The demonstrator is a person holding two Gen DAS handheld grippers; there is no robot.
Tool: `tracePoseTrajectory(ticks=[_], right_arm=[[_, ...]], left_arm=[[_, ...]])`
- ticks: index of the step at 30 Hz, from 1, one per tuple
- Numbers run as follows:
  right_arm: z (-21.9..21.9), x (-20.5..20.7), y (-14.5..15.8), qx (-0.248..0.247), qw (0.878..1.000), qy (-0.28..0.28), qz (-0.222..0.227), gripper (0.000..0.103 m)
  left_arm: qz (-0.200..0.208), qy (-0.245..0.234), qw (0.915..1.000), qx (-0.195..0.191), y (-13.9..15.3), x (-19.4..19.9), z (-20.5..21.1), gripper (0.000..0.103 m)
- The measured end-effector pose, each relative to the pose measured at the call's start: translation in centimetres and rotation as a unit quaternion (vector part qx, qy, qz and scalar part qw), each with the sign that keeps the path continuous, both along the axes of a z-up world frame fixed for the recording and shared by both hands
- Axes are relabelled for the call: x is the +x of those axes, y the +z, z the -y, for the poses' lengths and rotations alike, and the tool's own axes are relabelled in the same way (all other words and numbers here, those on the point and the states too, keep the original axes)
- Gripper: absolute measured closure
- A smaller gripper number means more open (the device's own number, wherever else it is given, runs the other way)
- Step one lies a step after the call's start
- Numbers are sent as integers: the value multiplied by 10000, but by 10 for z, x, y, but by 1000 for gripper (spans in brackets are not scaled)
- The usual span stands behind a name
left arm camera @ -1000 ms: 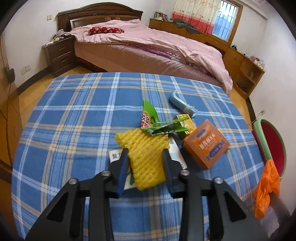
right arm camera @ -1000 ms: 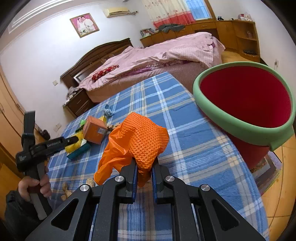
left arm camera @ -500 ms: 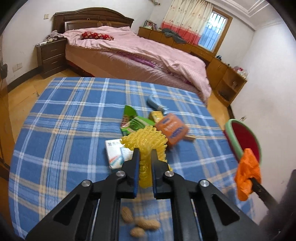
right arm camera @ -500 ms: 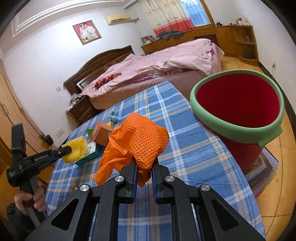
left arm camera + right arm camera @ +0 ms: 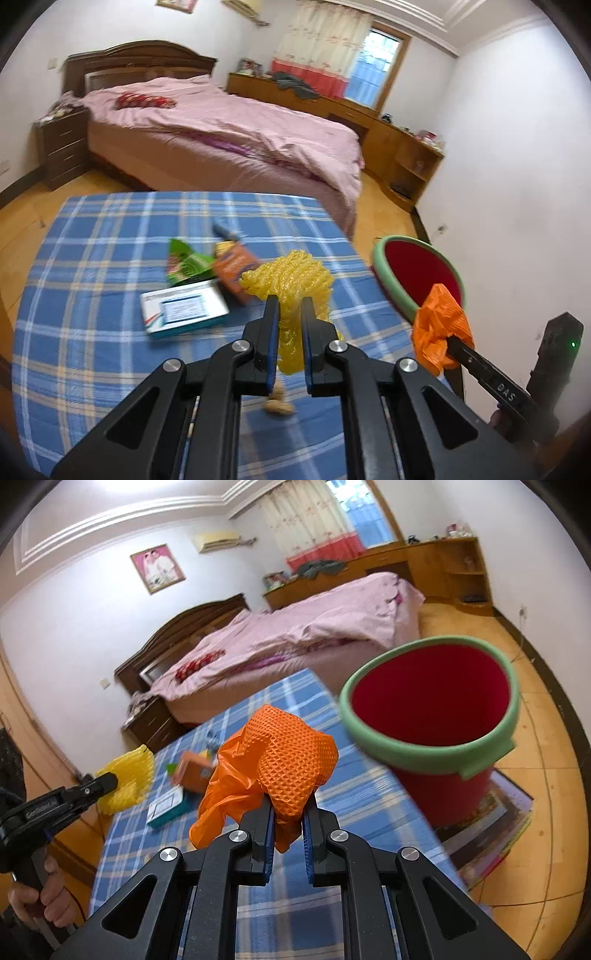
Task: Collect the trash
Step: 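Carry both items over the red bucket and open both tools to drop them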
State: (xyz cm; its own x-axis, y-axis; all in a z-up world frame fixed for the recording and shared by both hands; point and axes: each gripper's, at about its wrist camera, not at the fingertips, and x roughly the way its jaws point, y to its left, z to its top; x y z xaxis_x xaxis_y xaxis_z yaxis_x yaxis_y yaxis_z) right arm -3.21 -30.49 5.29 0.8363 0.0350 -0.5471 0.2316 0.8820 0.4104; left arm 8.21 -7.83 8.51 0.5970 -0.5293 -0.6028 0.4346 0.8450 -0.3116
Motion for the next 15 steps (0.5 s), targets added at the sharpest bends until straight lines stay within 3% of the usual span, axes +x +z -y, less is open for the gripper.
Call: tracePoseTrajectory(ticks=[15], right_arm=[[85,-1,8,-275,9947,-986,-54,90]], left_arm=[[60,-915,9954,268,0,18,122,93]])
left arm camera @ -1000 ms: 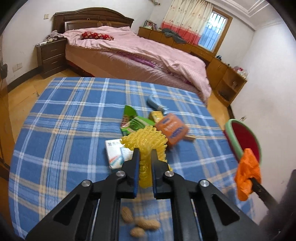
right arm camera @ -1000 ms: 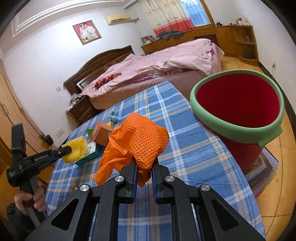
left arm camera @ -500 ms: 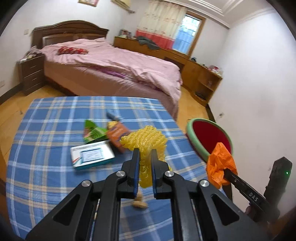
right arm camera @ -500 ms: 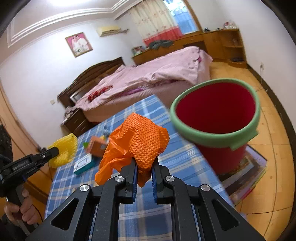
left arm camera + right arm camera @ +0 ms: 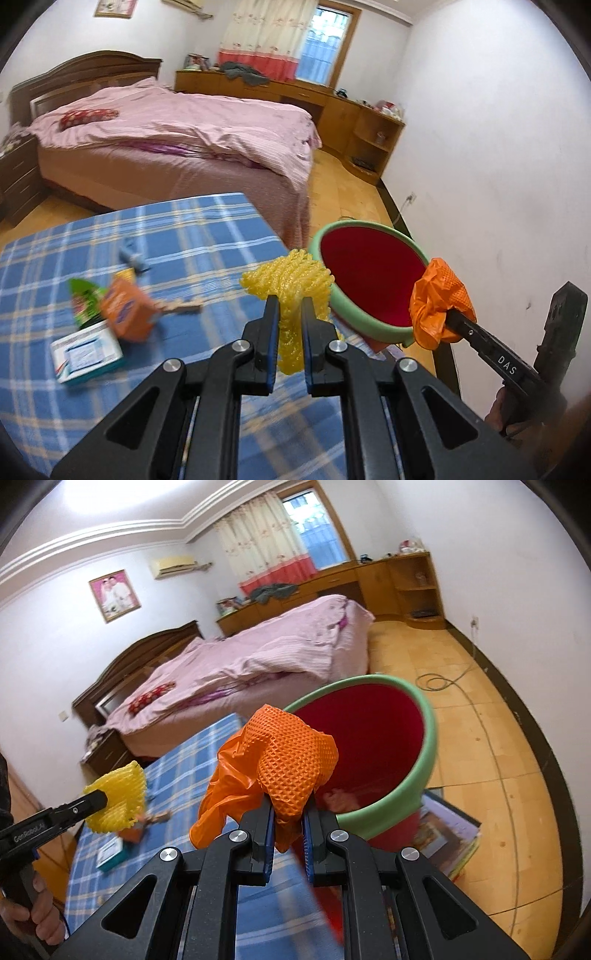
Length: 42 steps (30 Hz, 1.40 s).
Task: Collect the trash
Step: 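Carry both items over the red bucket and open both tools to drop them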
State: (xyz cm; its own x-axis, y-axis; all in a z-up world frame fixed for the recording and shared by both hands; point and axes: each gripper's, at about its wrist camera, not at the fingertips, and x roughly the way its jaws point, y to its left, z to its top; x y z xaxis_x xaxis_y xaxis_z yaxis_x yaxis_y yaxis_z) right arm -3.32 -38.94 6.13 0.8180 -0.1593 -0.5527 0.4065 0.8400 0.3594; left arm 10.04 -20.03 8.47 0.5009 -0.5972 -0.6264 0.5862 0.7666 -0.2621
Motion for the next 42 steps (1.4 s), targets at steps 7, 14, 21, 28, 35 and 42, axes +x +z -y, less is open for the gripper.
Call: tracePoseTrajectory(ticks=[7,14,21,28,35,42], right_arm=[[39,10,-18,30,9996,-220,-187,89],[62,29,-40,-82,9988,-245,-418,88],[79,41,-48,-103,9994,23,-330,75],[85,42,-50,-11,9996,178,-231,63],[83,28,-43,72,9998,91,-140,54],[63,6,-28,157,9999,-13,0,51]], left_arm=[[9,-442,9989,129,-14,12,64,93],[27,-715,9970,289,-32,20,122,93],[-120,-616,9955,708,-50,35,157,77],[-173,-543,9946,862,-54,36,166,73],[-158,-558,9947,846,-47,27,151,72],[-124,-453,9959,770,-35,14,114,72]])
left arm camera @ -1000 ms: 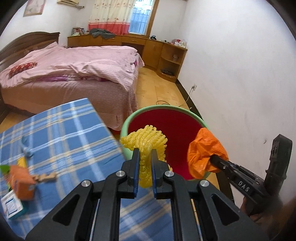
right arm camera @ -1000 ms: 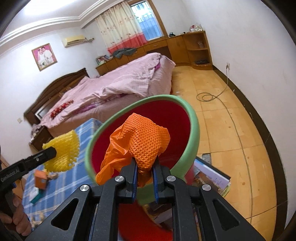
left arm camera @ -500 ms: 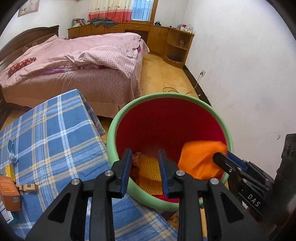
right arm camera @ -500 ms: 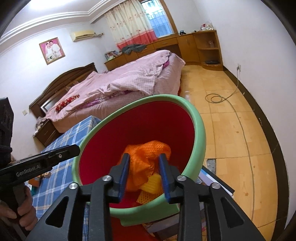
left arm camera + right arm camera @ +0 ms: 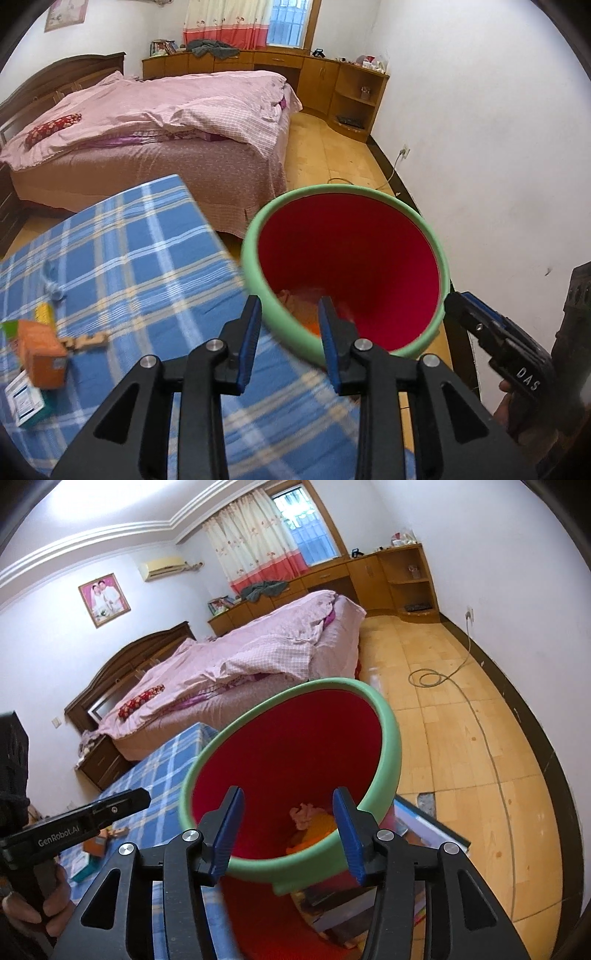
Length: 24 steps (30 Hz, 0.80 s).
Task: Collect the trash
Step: 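Move both open tools back over the remaining trash on the bed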
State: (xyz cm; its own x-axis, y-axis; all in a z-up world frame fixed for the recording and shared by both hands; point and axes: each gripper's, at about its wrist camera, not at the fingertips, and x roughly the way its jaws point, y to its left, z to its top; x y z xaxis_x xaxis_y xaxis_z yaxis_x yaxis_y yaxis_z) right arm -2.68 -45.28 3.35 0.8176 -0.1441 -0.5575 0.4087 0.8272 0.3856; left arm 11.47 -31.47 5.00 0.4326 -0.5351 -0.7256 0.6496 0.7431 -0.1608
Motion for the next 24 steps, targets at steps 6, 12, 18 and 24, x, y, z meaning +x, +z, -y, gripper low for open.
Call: tracePoseTrajectory(ticks=[6,12,18,24], right_arm=[[-30,-6,9,111,9998,160,34,50],[-58,-5,14,165,9994,303,-10,50],[-87,3,13,245,9984,501,-101,50],[-115,15,0,363,9961,733,-333,49]], left_arm=[[92,299,9995,-95,11,-6,-50,67],[169,676,9976,-37,17,-5,-105,67],[194,1186,9927,78,15,6,-161,67],[122,1734,9846,171,3,25,-214,66]])
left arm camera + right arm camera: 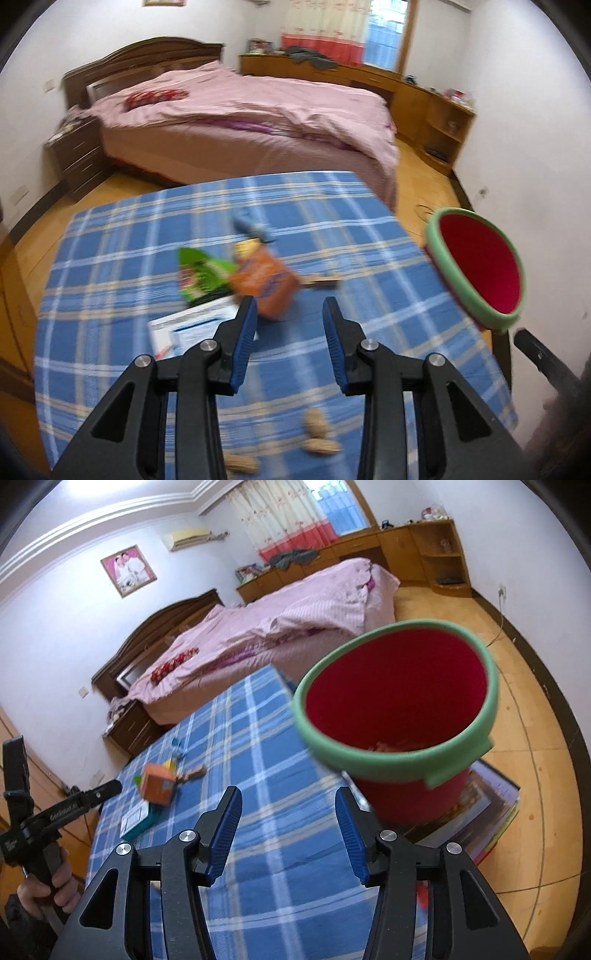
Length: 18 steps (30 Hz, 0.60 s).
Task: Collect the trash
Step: 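Move both open tools back over the remaining trash on the bed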
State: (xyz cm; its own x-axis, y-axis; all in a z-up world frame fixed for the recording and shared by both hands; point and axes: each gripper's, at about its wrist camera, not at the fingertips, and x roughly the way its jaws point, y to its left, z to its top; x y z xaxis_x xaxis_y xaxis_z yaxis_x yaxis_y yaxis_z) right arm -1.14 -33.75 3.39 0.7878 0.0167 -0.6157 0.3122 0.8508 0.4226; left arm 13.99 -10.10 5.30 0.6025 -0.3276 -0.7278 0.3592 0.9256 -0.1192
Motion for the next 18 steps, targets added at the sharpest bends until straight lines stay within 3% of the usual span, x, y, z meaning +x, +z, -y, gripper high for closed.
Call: tracePoseTrajectory(ticks=[9,13,18], right_arm=[[-22,13,-17,13,9994,155,-299,49],[-26,16,-21,-21,9992,137,-374,49],[-34,21,-26,-47,9987,175,-474,49]], left_arm=[[-307,793,9963,158,-27,44,-64,66],[-436,952,9944,114,-37,59,-77,66],[-727,1135,9900,403,-60,80,-85,66]])
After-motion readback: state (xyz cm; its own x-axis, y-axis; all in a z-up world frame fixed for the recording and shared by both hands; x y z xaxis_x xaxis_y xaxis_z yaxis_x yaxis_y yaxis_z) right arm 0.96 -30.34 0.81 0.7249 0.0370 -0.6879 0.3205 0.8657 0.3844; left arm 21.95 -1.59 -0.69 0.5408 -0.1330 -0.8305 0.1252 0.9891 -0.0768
